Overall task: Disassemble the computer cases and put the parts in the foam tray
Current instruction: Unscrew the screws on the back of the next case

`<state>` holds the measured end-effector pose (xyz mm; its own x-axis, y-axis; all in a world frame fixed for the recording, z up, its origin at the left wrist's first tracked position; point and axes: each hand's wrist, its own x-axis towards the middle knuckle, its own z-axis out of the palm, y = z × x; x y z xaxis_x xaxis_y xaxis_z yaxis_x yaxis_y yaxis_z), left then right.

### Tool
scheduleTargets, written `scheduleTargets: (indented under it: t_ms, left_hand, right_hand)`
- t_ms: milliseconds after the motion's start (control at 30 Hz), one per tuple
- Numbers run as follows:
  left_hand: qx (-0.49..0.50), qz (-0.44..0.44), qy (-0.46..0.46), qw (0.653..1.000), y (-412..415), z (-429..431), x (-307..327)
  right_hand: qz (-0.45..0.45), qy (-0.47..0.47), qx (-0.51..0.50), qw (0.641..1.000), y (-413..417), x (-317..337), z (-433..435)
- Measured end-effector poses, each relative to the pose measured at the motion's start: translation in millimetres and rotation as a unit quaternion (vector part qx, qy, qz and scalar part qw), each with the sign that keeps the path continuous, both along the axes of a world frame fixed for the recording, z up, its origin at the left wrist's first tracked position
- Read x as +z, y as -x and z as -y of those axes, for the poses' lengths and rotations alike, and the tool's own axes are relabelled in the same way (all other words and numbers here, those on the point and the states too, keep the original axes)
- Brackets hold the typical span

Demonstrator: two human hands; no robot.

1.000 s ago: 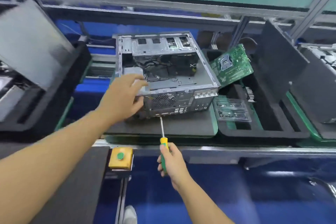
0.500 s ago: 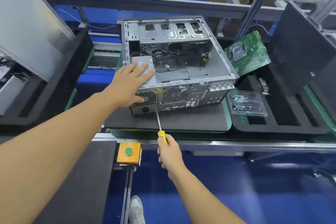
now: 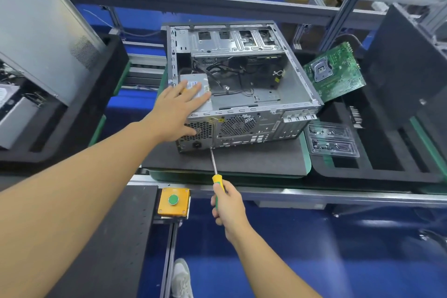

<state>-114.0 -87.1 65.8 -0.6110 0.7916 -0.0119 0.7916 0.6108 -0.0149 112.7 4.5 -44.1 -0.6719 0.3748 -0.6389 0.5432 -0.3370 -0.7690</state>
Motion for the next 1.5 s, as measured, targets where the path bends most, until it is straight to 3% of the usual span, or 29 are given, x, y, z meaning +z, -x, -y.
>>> scheduleTargets:
  t_ms: [133, 300, 400, 533, 733, 800, 900, 967, 1033, 1100, 1133, 1267, 1333, 1400, 1500]
  left_hand:
    - [0.000, -0.001, -0.006, 1.000, 0.1, 0.6, -1.5]
    - [0.001, -0.002, -0.004, 1.000, -0.6, 1.0, -1.4]
    - [0.002, -0.001, -0.006, 1.000, -2.2, 1.0, -0.5]
    - [0.002, -0.004, -0.006, 1.000, -3.9, 0.4, 0.5]
    - [0.006, -0.004, 0.004, 1.000, -6.7, -0.9, 2.0]
    - [0.007, -0.004, 0.004, 1.000, -7.0, -0.7, 2.5]
    - [0.003, -0.010, 0.003, 1.000, -6.9, -1.7, 0.9]
    - [0.002, -0.012, 0.001, 1.000, -6.2, -1.5, -0.3]
    - [-0.001, -0.015, 0.000, 1.000, -4.5, -1.3, -0.4]
    - [-0.002, -0.017, 0.005, 1.000, -4.8, -0.8, 0.0]
    - [-0.001, -0.016, 0.005, 1.000, -4.8, -1.3, -0.1]
    - [0.001, -0.012, 0.006, 1.000, -4.1, -0.9, 0.6]
    - [0.002, -0.011, 0.004, 1.000, -4.3, -0.3, 0.2]
    - [0.002, -0.009, 0.001, 1.000, -4.7, -0.3, 0.2]
    - [0.001, -0.015, 0.003, 1.000, -4.5, -0.7, -0.4]
  right_hand:
    - [0.011, 0.069, -0.014, 0.997, 3.4, -2.1, -5.8]
    - [-0.015, 0.303, -0.024, 0.953, 5.0, -8.1, -15.9]
    - [-0.020, 0.303, 0.034, 0.952, 7.4, -6.4, -16.6]
    - [0.005, 0.099, 0.021, 0.995, 3.3, -4.3, -7.2]
    - [0.028, -0.082, -0.004, 0.996, 6.1, -0.5, 19.3]
    - [0.038, -0.204, 0.021, 0.978, 5.3, -2.5, 18.7]
    - [0.092, -0.391, 0.070, 0.913, 3.8, -4.7, 12.8]
    - [0.098, -0.434, 0.085, 0.892, 2.9, -5.1, 12.9]
    - [0.063, -0.353, 0.078, 0.930, 3.7, -7.5, 10.2]
    - [0.029, -0.140, 0.047, 0.989, 7.4, -3.1, 0.9]
    - [0.026, -0.031, 0.033, 0.999, 7.9, 0.4, -6.9]
    - [0.043, 0.224, 0.048, 0.972, 3.2, -0.1, -29.2]
    - [0.020, 0.248, 0.060, 0.967, 0.3, -3.0, -30.7]
    - [-0.002, 0.207, 0.054, 0.977, 0.5, -3.2, -24.3]
    - [0.006, -0.027, 0.057, 0.998, -0.5, -2.6, -3.5]
